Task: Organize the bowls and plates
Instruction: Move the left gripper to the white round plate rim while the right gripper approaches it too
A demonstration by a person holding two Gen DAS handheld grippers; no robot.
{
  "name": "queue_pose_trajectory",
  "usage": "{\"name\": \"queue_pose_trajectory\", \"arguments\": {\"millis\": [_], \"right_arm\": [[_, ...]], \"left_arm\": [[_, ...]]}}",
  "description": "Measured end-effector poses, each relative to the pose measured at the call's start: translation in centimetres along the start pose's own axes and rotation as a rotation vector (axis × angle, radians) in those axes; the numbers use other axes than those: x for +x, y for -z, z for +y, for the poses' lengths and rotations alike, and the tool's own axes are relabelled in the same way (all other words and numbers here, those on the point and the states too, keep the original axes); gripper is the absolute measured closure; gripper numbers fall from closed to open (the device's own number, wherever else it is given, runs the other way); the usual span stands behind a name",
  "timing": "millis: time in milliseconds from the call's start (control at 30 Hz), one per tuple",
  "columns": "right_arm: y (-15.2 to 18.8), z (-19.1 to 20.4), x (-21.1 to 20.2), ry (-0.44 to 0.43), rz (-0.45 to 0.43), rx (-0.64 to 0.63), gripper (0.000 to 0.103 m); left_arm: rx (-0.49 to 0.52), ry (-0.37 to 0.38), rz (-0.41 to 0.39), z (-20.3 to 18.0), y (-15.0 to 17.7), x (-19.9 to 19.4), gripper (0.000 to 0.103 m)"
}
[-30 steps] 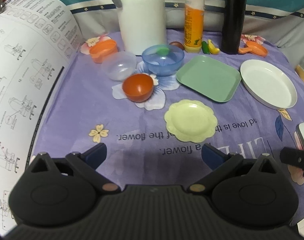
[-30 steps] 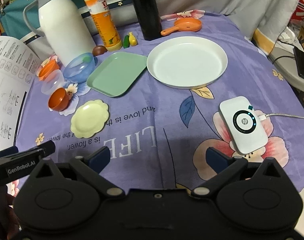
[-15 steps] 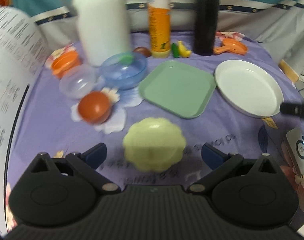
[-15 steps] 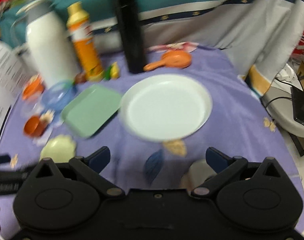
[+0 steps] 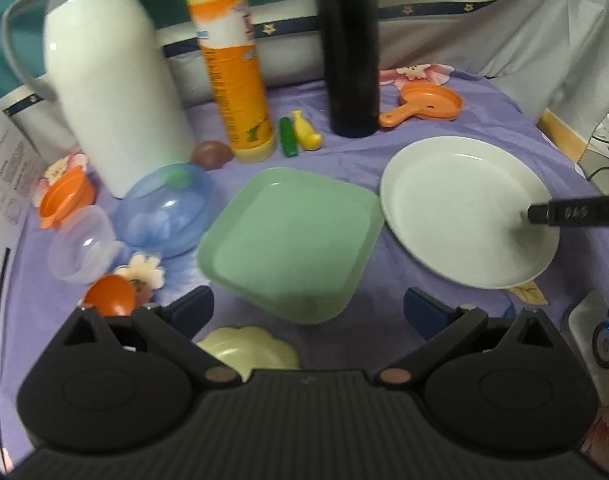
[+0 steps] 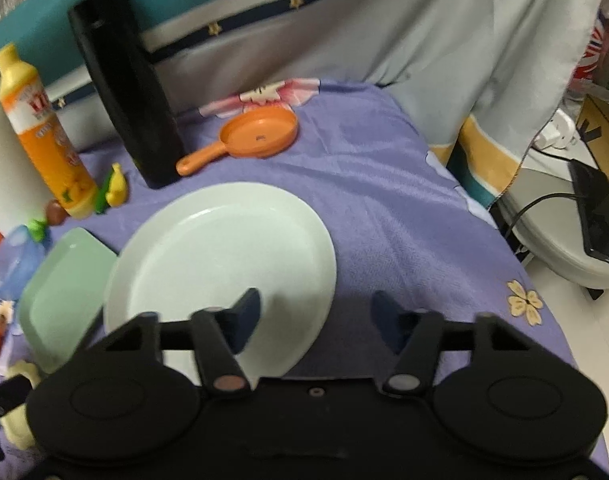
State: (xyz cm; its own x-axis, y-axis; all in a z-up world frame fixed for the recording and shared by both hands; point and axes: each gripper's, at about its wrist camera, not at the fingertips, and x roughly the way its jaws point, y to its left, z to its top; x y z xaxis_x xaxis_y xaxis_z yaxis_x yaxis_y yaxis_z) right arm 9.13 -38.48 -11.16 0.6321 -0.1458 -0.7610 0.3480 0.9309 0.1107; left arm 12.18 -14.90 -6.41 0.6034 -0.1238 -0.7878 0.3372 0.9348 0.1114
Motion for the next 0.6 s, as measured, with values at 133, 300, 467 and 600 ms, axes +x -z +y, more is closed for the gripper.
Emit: {"name": "queue_pose_trajectory", "arguments": {"millis": [133,300,467,600], "right_arm": [[0.5,-0.8,1.2,-0.020,0.024,0.024,0.090],[1.4,-2.3,0.0,-0.025,0.025,0.000,0.092],[1.4,-3.3,-1.0,-0.074,0.048,-0.006,0.085],[0.4,-3.4,-0.4,-0.084,0.031,0.009,0.084]], "left_arm": [[-0.004,0.036,0.004,-1.2,-0.3,0.8,0.000],[0.021,0.080,0.011,-3.5,-0.8,1.6,0.005],[0.028,0.130,0.041,-6.2,-1.6,3.2,0.013],[0.033,0.144,0.059,-7.7,-2.2,4.4,0.019]]}}
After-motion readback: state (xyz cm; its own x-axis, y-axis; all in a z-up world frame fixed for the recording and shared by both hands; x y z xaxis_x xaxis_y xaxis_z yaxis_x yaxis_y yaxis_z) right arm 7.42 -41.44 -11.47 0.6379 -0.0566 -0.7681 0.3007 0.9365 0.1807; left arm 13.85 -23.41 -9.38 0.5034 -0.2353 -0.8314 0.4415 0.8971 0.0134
